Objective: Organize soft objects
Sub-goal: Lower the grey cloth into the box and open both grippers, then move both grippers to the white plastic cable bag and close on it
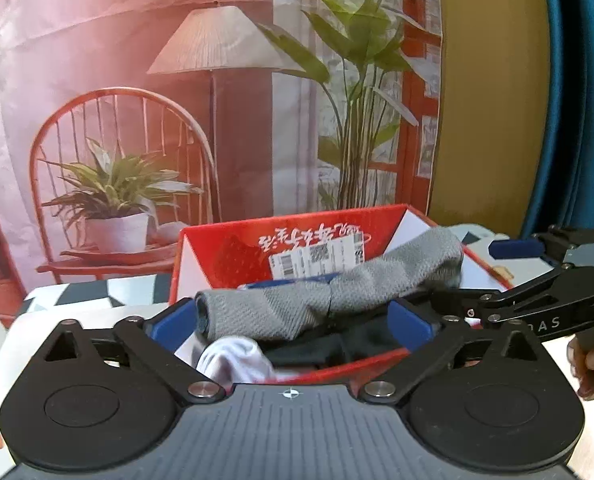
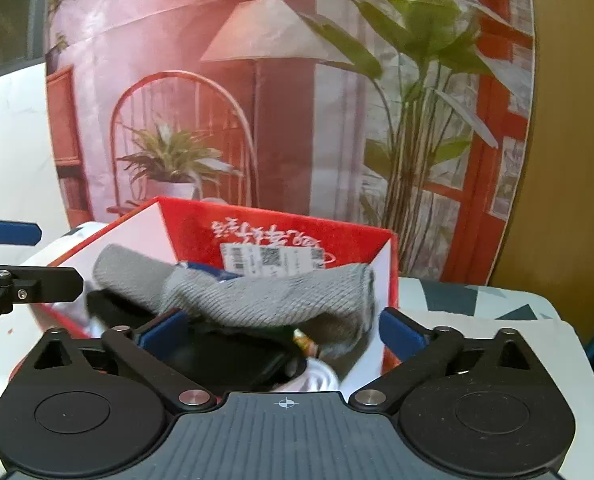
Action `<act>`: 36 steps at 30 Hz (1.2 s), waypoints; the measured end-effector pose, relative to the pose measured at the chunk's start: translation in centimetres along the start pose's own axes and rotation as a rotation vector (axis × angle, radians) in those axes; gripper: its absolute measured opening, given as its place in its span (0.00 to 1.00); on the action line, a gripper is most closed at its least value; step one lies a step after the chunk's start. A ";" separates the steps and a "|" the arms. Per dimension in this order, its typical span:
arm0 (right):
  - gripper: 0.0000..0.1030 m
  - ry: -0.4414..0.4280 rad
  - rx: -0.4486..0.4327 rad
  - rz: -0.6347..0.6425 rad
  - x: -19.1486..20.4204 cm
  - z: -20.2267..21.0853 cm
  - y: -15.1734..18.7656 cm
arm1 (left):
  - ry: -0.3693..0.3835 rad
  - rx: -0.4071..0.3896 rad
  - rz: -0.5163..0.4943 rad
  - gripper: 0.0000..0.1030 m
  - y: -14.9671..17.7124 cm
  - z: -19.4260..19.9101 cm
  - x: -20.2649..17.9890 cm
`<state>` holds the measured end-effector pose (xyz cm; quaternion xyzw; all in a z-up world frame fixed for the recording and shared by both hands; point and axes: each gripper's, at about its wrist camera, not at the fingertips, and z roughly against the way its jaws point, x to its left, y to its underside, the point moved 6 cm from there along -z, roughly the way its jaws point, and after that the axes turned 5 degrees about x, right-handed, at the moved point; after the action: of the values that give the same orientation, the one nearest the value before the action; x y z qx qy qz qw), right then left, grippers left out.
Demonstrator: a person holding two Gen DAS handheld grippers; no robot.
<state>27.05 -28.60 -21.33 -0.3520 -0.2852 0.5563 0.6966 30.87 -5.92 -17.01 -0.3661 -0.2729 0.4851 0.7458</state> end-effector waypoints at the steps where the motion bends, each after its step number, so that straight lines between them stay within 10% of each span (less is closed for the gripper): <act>1: 0.99 -0.007 0.002 0.006 0.4 0.4 0.2 | -0.010 0.005 -0.004 1.00 0.3 0.4 -0.1; 19: 1.00 -0.055 -0.082 -0.077 2.9 7.1 6.2 | -0.047 0.080 0.118 1.00 10.4 5.5 0.2; 36: 1.00 -0.094 0.176 0.046 8.2 3.8 17.7 | -0.164 0.193 0.189 1.00 16.8 4.7 1.5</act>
<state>15.68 -17.60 -33.34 -0.2695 -0.2595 0.6108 0.6978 19.04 1.15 -27.83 -0.2762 -0.2494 0.6051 0.7038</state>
